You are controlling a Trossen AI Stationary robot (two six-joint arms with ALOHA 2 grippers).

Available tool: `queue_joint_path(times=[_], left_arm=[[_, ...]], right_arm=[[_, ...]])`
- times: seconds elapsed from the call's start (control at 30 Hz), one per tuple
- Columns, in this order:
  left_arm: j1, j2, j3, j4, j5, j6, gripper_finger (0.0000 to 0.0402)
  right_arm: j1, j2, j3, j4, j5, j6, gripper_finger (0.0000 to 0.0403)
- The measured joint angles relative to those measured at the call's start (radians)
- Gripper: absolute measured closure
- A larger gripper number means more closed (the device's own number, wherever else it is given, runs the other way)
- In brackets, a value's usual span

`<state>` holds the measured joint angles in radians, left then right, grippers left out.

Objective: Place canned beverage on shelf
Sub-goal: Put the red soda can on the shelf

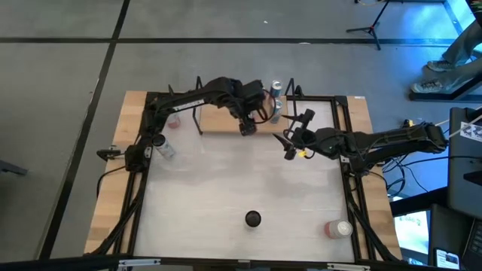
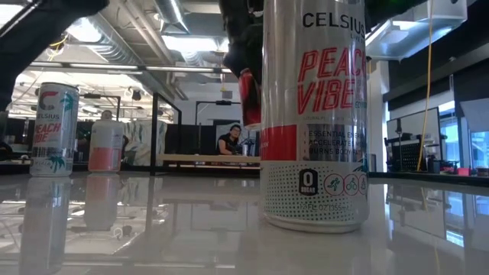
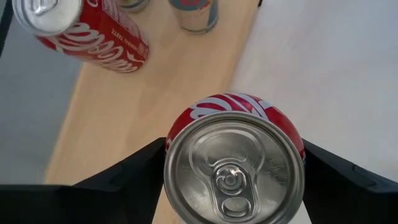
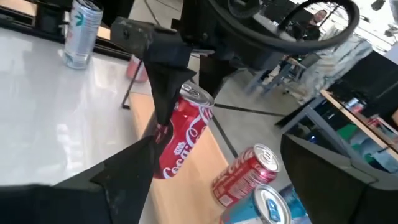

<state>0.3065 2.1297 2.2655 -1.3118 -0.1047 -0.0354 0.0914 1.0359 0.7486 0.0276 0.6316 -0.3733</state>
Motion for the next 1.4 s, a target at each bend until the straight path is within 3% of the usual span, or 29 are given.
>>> queue_joint_path(times=[0.2, 0.6, 1.03, 1.2, 1.4], left_arm=[[0.027, 0.041, 0.062, 0.021, -0.006, 0.173, 0.0114], [0.052, 0.085, 0.060, 0.072, -0.004, 0.279, 0.0114], [0.052, 0.094, 0.058, 0.077, -0.012, 0.663, 0.0114], [0.052, 0.094, 0.058, 0.090, -0.014, 0.663, 0.0114], [0.026, 0.083, 0.058, -0.029, -0.007, 0.500, 0.0114]], right_arm=[[0.000, 0.000, 0.000, -0.038, 0.016, 0.001, 0.0065], [0.000, 0.000, 0.000, -0.101, 0.016, 0.023, 0.0065], [0.000, 0.000, 0.000, -0.180, 0.013, 0.051, 0.0065], [0.000, 0.000, 0.000, -0.180, 0.013, 0.051, 0.0065], [0.000, 0.000, 0.000, -0.185, 0.013, 0.051, 0.0065]])
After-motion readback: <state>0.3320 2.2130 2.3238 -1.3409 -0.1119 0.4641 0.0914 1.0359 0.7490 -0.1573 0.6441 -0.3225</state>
